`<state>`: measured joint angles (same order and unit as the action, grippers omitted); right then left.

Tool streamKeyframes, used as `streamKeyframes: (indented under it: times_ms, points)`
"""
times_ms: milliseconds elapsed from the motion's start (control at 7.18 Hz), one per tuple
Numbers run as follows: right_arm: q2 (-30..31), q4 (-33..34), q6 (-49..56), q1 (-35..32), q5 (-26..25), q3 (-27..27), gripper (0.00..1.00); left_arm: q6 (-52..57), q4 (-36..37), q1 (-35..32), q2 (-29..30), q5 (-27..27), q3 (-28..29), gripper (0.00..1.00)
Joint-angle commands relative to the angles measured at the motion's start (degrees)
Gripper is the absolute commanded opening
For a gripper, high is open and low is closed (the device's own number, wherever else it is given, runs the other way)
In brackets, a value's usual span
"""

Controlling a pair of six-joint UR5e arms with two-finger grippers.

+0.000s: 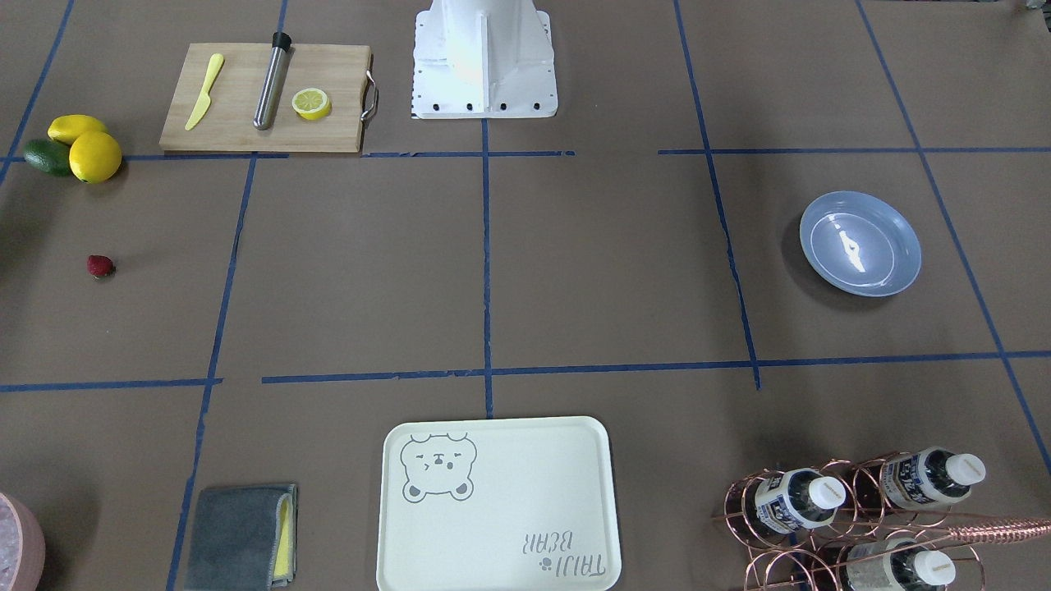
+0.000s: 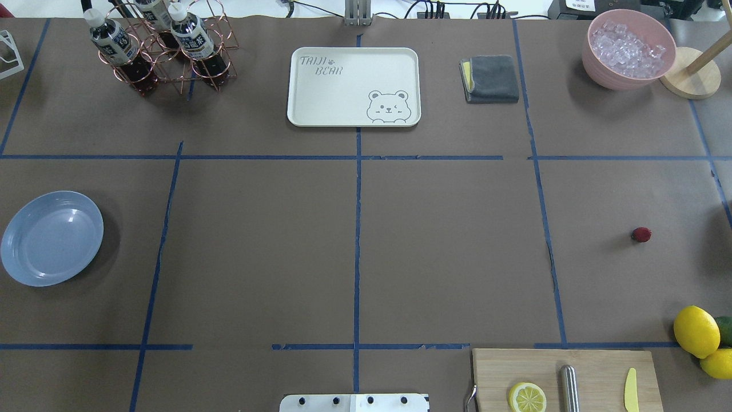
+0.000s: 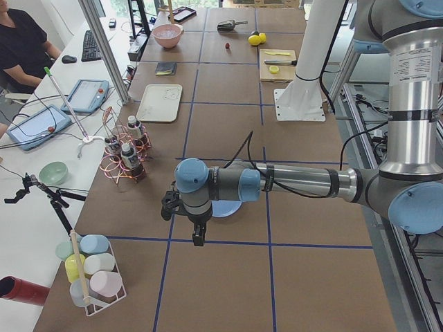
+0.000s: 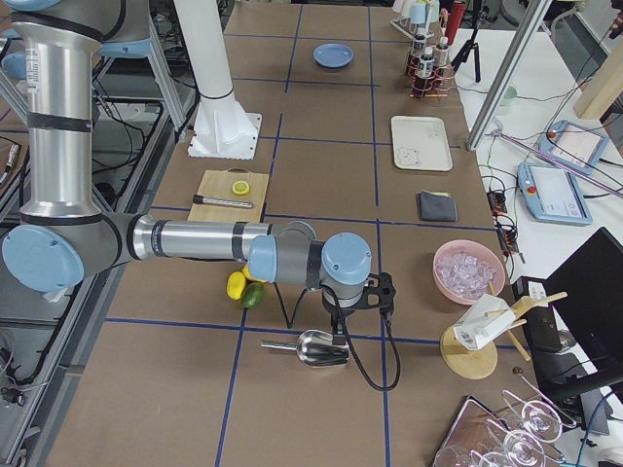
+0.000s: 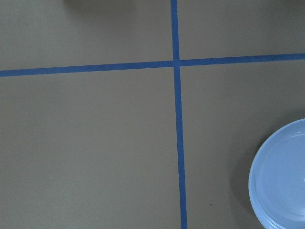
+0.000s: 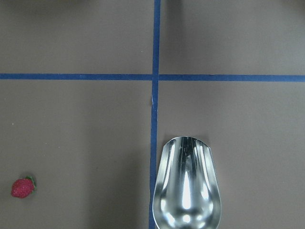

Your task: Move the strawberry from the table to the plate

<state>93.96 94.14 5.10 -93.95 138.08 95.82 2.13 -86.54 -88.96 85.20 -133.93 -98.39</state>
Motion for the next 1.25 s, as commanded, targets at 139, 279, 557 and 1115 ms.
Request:
streamKeyframes:
  times_ms: [139,279,557,1115]
  points:
    - [-0.9,0.0,-0.1,0.1,0.0,-0.1,1.0,0.0,-0.8,0.0,0.8,-0.1,0.3,1.0]
    - [-1.0,0.0,-0.1,0.1,0.0,0.2,1.0,-0.1,-1.7,0.0,0.9,-0.4,-0.1,1.0]
    - [-1.9,0.0,-0.2,0.1,2.2,-0.1,1.0,-0.4,-7.6,0.2,0.0,-3.2,0.8,1.0]
    - [-1.8,-0.1,-0.3,0.1,3.7,0.2,1.0,-11.1,-21.9,7.2,-5.1,-3.4,1.4,1.0]
